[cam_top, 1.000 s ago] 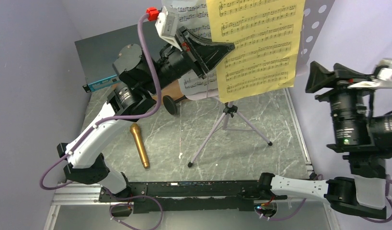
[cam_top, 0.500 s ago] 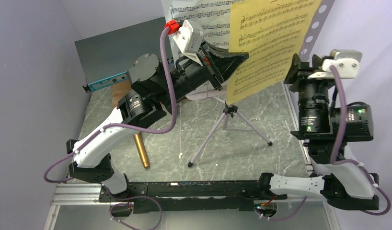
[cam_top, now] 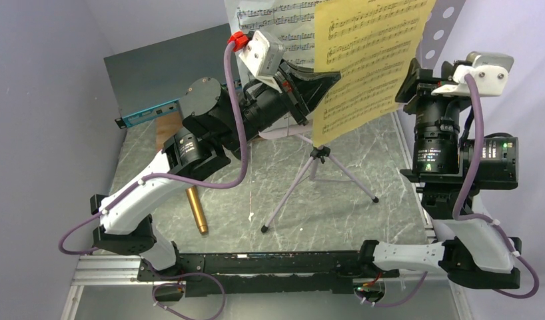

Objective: Set up the instrument practice props

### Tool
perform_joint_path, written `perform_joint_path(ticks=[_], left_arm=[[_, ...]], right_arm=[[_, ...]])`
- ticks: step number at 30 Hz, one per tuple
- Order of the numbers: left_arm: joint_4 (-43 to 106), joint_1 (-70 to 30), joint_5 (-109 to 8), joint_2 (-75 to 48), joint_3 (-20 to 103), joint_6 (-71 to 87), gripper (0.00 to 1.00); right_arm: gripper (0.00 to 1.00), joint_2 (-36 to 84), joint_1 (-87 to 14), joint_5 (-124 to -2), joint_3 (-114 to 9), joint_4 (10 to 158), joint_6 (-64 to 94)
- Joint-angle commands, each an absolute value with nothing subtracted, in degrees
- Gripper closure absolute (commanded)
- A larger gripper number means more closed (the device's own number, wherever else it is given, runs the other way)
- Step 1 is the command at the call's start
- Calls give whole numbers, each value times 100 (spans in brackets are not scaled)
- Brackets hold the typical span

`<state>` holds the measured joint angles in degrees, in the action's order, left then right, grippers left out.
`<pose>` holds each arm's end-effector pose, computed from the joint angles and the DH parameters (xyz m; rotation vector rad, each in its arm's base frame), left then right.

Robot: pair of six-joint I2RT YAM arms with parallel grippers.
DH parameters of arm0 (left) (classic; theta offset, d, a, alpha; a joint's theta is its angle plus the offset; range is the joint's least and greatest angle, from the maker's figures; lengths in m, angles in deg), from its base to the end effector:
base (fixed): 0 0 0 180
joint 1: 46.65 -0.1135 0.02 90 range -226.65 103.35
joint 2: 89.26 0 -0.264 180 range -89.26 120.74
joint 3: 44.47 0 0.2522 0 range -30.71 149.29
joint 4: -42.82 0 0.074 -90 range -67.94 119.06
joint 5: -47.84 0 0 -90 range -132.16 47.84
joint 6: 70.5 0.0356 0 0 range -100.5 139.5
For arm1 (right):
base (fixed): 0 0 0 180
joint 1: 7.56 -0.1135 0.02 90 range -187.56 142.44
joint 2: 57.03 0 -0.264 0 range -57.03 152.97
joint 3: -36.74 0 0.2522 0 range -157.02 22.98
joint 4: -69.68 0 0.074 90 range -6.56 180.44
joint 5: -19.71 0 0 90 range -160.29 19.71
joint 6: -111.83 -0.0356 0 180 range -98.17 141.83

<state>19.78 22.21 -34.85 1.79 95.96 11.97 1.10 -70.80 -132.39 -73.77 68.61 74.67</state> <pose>0.1077 -0.2660 0.6174 0.4967 1.0754 -1.1146 0.0680 0.0649 0.6103 0.0666 1.1855 -0.1857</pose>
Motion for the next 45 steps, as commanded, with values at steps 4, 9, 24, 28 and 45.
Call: perform_joint_path(ticks=[4,9,24,28,45], left_arm=[[2185,2263,-3115,-4,9577,1270,100],[2253,2261,-3079,-101,9405,1256,100],[1991,2263,-3267,-11,9697,1273,100],[1992,2266,-3381,-40,9704,1256,100],[2035,2261,-3431,214,9893,1419,100]], right_arm=[[43,175,-6498,-12962,-7681,8158,6570],[42,-34,-6306,-13062,-7339,8884,6188],[47,90,-5783,-13264,-6990,8406,6659],[48,526,-5062,-12922,-7513,9193,6150],[76,618,-4504,-12605,-7440,9052,5931]])
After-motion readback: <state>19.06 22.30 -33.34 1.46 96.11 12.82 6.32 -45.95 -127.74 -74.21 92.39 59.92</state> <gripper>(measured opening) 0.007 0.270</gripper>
